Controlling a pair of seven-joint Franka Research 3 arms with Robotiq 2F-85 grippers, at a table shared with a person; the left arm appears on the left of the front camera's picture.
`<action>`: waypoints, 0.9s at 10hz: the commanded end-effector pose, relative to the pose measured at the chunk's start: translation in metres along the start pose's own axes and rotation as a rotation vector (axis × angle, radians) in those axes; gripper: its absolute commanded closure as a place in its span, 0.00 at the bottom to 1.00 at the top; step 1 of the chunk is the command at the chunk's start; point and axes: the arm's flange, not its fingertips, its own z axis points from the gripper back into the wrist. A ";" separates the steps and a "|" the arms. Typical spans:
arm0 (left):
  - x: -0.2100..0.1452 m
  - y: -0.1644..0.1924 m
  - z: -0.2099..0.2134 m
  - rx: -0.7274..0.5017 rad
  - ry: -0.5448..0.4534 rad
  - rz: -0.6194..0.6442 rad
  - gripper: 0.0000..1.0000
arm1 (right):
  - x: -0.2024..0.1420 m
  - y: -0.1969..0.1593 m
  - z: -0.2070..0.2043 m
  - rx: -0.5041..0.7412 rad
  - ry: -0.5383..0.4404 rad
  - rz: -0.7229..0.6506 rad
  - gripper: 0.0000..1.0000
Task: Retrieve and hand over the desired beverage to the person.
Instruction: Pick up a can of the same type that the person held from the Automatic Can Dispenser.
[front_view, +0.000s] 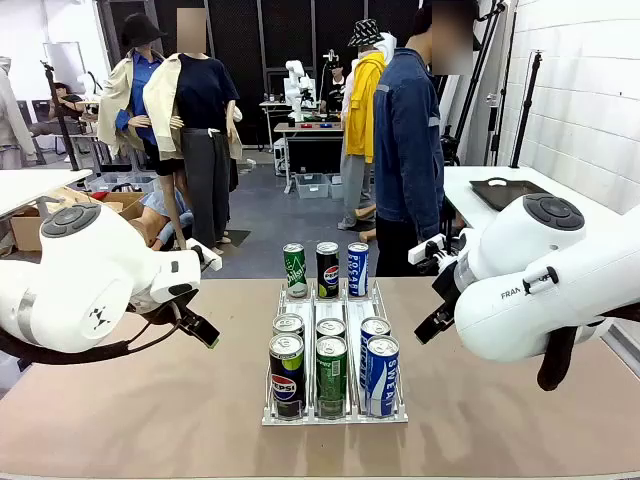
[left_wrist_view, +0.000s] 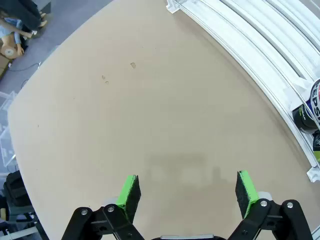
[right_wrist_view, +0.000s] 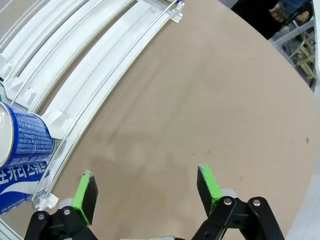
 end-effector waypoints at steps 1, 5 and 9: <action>0.000 0.000 0.000 0.000 -0.001 0.000 0.00 | 0.000 0.000 0.000 0.000 0.000 0.001 0.00; 0.000 0.000 0.000 0.000 -0.001 0.000 0.00 | 0.000 0.000 0.000 0.000 0.000 0.001 0.00; 0.000 0.000 0.000 0.000 -0.001 0.000 0.00 | 0.000 0.000 0.000 0.000 0.000 0.001 0.00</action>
